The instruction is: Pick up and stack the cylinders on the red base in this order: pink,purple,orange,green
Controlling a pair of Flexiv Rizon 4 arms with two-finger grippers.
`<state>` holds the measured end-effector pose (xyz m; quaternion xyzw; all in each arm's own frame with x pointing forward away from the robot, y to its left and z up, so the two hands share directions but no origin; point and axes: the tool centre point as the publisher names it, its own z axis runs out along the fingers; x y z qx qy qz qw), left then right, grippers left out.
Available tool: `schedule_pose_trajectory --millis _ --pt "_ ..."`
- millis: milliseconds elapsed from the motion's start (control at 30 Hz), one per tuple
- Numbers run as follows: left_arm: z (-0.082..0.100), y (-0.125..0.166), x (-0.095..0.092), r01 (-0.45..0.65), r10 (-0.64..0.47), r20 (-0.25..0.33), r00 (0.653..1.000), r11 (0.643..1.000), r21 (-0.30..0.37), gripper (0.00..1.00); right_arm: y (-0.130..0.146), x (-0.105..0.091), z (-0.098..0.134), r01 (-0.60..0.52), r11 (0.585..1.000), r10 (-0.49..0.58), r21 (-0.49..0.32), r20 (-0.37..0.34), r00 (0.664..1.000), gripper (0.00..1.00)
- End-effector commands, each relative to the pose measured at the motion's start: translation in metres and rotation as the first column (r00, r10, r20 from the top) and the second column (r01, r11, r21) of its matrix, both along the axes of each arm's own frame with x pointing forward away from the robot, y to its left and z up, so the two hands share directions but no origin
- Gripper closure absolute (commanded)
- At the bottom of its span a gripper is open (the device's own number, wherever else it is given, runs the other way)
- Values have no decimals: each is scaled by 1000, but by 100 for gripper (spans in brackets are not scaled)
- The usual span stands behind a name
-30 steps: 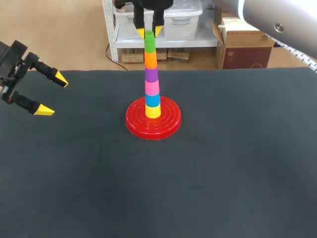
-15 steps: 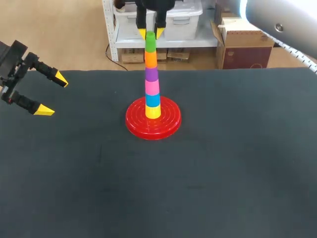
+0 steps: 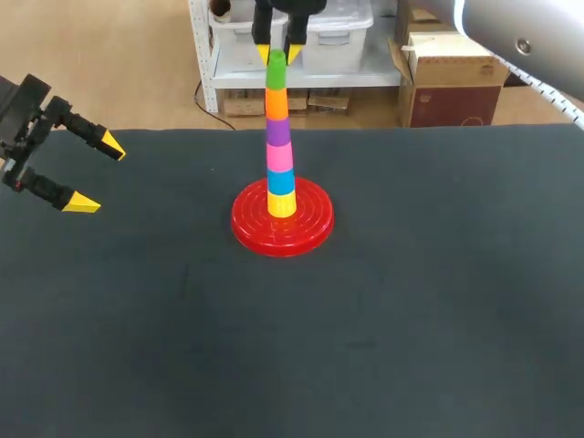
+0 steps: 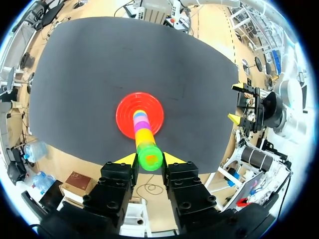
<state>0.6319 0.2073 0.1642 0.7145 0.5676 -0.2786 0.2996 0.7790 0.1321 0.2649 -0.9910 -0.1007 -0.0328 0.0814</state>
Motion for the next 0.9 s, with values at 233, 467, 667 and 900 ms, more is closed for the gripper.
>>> schedule_pose_trajectory --millis 233,467,667,900 --pt "-1 1 0 1 -1 2 1000 1000 -1 0 5 13 1 -45 997 36 -62 -140 990 100" --pt "-1 1 0 1 -1 2 1000 1000 -1 0 5 18 3 -75 996 61 -51 -229 971 100" --pt "-1 1 0 1 -1 2 1000 1000 -1 0 4 17 -3 -119 991 94 -64 -308 947 100" --pt "-1 1 0 1 -1 2 1000 1000 -1 0 2 7 -11 -188 979 141 -80 -397 907 100"
